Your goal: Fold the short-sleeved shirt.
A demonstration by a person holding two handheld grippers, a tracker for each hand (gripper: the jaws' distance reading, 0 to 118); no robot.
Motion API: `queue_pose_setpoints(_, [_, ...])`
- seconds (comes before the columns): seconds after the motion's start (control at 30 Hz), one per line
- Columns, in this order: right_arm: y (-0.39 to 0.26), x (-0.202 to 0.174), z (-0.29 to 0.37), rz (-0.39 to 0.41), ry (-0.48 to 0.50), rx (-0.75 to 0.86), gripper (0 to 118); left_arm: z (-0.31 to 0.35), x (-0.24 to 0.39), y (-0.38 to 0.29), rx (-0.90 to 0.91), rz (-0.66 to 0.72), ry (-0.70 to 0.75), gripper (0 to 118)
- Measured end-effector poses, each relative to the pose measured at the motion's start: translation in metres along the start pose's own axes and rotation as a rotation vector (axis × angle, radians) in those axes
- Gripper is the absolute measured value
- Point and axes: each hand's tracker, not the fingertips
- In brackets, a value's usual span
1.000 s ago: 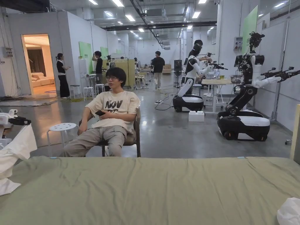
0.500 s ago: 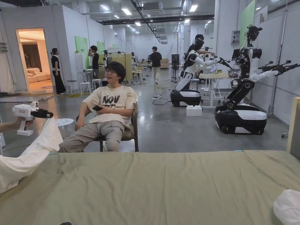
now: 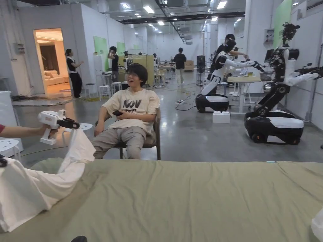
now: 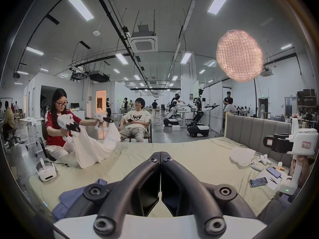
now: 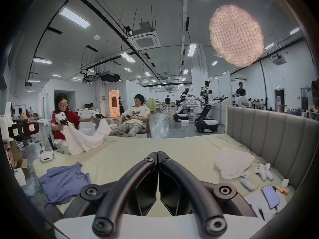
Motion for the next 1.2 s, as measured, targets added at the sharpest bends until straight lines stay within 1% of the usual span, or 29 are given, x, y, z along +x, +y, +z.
queue_pose_setpoints(0.03, [0.0,-0.006,-0.005,-0.008,0.039,-0.01,0,0.004,-0.003,0.0,0.0,-0.001,0.011,0])
queue_pose_setpoints(0.07, [0.0,-0.013,-0.009,0.002,0.066,-0.012,0,0.008,-0.007,0.0,-0.004,-0.002,0.029,0])
queue_pose_setpoints(0.13, [-0.002,-0.027,-0.015,0.014,0.101,-0.01,0,0.015,-0.014,-0.002,-0.014,-0.014,0.085,0])
queue_pose_setpoints(0.2, [-0.003,-0.037,-0.021,-0.031,0.175,-0.022,0,0.022,-0.022,-0.004,-0.029,-0.033,0.136,0])
queue_pose_setpoints(0.27, [-0.006,-0.046,-0.027,-0.073,0.224,-0.034,0,0.029,-0.031,-0.008,-0.044,-0.043,0.169,0])
queue_pose_setpoints(0.4, [-0.012,-0.058,-0.036,-0.065,0.249,-0.061,0,0.036,-0.055,-0.016,-0.077,-0.024,0.221,0])
queue_pose_setpoints(0.47, [-0.017,-0.062,-0.04,-0.076,0.274,-0.088,0,0.034,-0.066,-0.023,-0.106,-0.032,0.241,0])
queue_pose_setpoints(0.5, [-0.019,-0.063,-0.041,-0.086,0.292,-0.103,0,0.032,-0.073,-0.026,-0.121,-0.037,0.237,4])
queue_pose_setpoints(0.53, [-0.022,-0.065,-0.043,-0.09,0.308,-0.123,0,0.026,-0.083,-0.032,-0.149,-0.033,0.224,11])
queue_pose_setpoints(0.57, [-0.026,-0.066,-0.044,-0.087,0.31,-0.137,0,0.017,-0.093,-0.04,-0.191,0.003,0.215,23])
queue_pose_setpoints(0.6, [-0.028,-0.068,-0.045,-0.081,0.31,-0.148,0,0.007,-0.103,-0.048,-0.223,0.043,0.209,46])
queue_pose_setpoints(0.63, [-0.031,-0.07,-0.045,-0.069,0.312,-0.162,0,-0.005,-0.117,-0.058,-0.291,0.083,0.184,65])
queue_pose_setpoints(0.67, [-0.034,-0.072,-0.045,-0.056,0.311,-0.173,0,-0.02,-0.129,-0.071,-0.356,0.115,0.159,78])
queue_pose_setpoints(0.7, [-0.039,-0.071,-0.045,-0.045,0.31,-0.183,0,-0.034,-0.137,-0.082,-0.419,0.12,0.147,87])
queue_pose_setpoints(0.77, [-0.045,-0.07,-0.046,-0.026,0.312,-0.21,0,-0.065,-0.153,-0.113,-0.506,0.054,0.169,87])
queue_pose_setpoints(0.83, [-0.052,-0.068,-0.047,-0.017,0.301,-0.246,0,-0.096,-0.171,-0.141,-0.567,0.083,0.163,87])
queue_pose_setpoints(0.93, [-0.062,-0.061,-0.05,-0.007,0.272,-0.304,0,-0.147,-0.2,-0.183,-0.698,0.176,0.108,87])
queue_pose_setpoints(0.97, [-0.066,-0.058,-0.051,-0.005,0.263,-0.321,0,-0.163,-0.208,-0.198,-0.73,0.17,0.096,87])
queue_pose_setpoints(1.07, [-0.077,-0.047,-0.053,-0.001,0.223,-0.381,0,-0.203,-0.228,-0.235,-0.839,0.168,0.14,87])
queue_pose_setpoints(1.13, [-0.083,-0.042,-0.053,0.004,0.181,-0.415,0,-0.218,-0.232,-0.253,-0.876,0.149,0.12,83])
queue_pose_setpoints(1.2, [-0.089,-0.036,-0.054,-0.002,0.162,-0.443,0,-0.226,-0.231,-0.269,-0.942,0.141,0.135,75])
